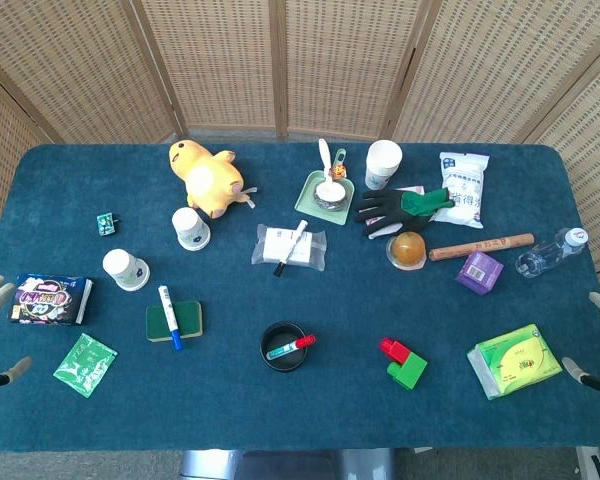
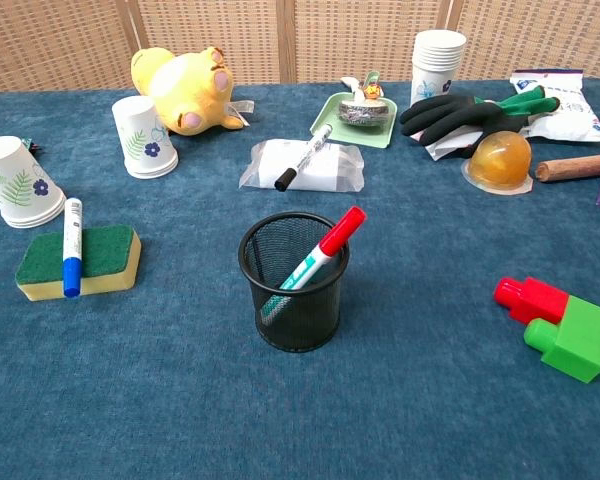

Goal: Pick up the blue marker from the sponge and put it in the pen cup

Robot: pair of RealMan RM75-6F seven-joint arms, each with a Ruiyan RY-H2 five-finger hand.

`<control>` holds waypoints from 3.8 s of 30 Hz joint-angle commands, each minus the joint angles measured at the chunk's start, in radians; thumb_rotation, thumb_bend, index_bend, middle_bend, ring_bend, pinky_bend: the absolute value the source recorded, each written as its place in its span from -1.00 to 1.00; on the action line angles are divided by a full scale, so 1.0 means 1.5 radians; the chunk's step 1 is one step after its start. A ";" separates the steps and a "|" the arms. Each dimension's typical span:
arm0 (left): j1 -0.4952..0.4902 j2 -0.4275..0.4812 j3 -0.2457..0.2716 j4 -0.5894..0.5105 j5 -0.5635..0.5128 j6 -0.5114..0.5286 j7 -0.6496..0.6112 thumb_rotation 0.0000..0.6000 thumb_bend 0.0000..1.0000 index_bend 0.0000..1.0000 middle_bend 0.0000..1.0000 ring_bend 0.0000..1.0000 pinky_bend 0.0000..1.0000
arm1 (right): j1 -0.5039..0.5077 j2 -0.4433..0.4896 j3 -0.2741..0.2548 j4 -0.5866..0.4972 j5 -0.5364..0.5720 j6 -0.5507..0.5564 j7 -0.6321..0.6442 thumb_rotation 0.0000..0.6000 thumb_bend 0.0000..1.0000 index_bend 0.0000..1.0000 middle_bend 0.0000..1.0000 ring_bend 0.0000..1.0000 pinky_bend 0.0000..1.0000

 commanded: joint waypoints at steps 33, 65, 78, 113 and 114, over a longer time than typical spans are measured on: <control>-0.268 -0.124 -0.014 0.200 0.191 -0.234 0.108 1.00 -0.48 -0.36 -1.00 -1.00 -0.88 | -0.004 0.019 0.003 -0.011 0.002 -0.004 0.047 1.00 -1.00 -0.69 -1.00 -1.00 -1.00; -0.341 -0.218 0.003 0.200 0.164 -0.342 0.307 1.00 -0.35 -0.37 -1.00 -1.00 -0.83 | -0.010 0.042 0.005 -0.014 0.009 -0.009 0.112 1.00 -1.00 -0.66 -1.00 -1.00 -1.00; -0.358 -0.237 0.009 0.183 0.150 -0.368 0.368 1.00 -0.34 -0.20 -1.00 -1.00 -0.82 | -0.012 0.048 0.006 -0.013 0.009 -0.008 0.129 1.00 -1.00 -0.65 -1.00 -1.00 -1.00; -0.339 -0.176 -0.032 0.014 0.108 -0.188 0.010 1.00 -0.33 0.19 -1.00 -1.00 -0.68 | -0.012 0.051 0.002 -0.015 0.001 -0.010 0.139 1.00 -1.00 -0.62 -1.00 -1.00 -1.00; -0.340 -0.173 -0.035 0.002 0.106 -0.184 -0.014 1.00 -0.33 0.19 -1.00 -1.00 -0.68 | -0.012 0.051 0.002 -0.015 0.001 -0.010 0.138 1.00 -1.00 -0.62 -1.00 -1.00 -1.00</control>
